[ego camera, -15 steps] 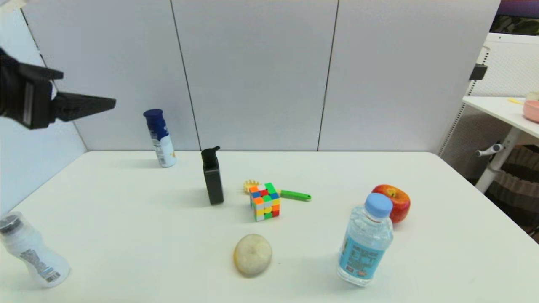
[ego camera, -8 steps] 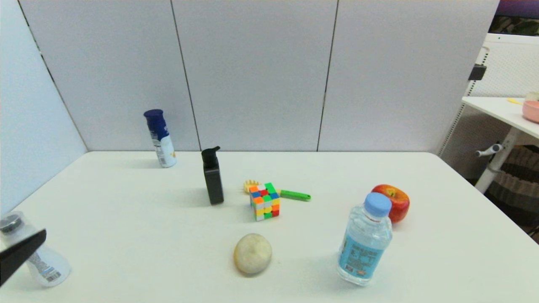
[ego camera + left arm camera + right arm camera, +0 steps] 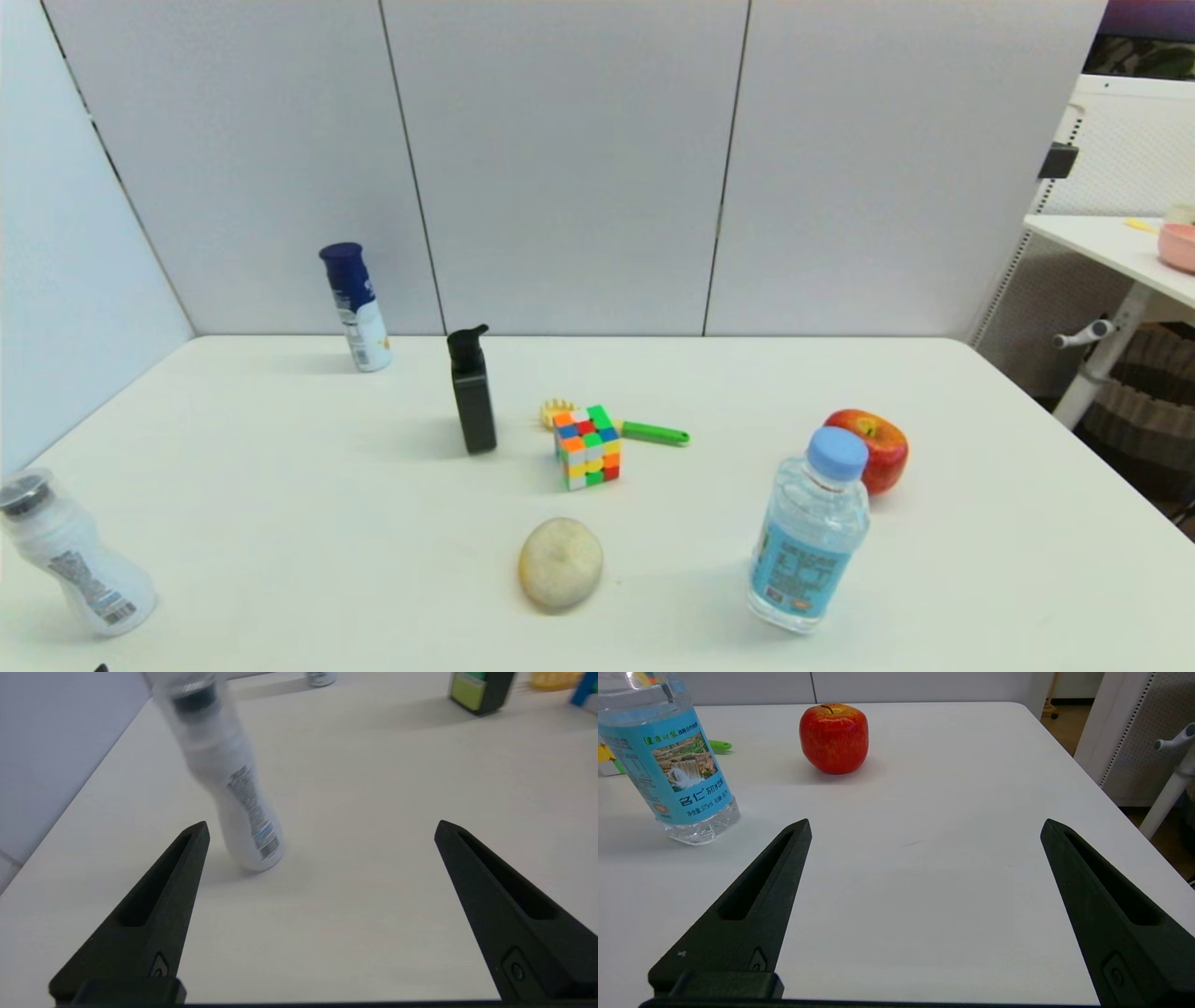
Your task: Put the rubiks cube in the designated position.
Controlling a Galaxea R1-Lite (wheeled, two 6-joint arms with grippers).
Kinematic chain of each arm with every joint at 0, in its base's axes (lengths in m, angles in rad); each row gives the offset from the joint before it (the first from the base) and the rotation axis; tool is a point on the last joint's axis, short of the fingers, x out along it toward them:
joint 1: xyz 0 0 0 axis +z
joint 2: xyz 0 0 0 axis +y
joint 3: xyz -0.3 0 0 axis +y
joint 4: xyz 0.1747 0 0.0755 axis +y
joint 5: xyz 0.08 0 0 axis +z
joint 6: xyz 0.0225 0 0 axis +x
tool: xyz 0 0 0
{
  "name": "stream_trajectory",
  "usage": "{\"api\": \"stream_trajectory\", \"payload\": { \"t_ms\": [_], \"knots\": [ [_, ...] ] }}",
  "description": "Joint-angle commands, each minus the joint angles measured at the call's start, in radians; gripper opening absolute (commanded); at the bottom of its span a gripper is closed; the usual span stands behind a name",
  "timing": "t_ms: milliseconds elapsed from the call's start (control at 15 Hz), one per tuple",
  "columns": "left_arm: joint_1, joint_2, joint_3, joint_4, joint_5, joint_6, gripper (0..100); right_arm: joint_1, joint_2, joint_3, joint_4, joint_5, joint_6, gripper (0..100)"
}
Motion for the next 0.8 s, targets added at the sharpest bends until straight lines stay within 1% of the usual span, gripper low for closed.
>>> {"api": "stream_trajectory", "payload": {
  "t_ms": [67,133,333,800],
  "knots": [
    [0.010,-0.153,0.121,-0.009,-0.058,-0.029,100,0.000,0.001,0.000,-0.001,0.000,0.000,100],
    [0.006,-0.187,0.120,0.033,-0.066,-0.041,100,0.000,0.001,0.000,-0.001,-0.001,0.000,100],
    [0.001,-0.280,0.118,0.030,-0.061,-0.087,100,0.000,0.001,0.000,-0.001,0.000,0.000,100],
    [0.001,-0.279,0.121,0.020,-0.060,-0.101,100,0.000,0.001,0.000,-0.001,0.000,0.000,100]
  ]
}}
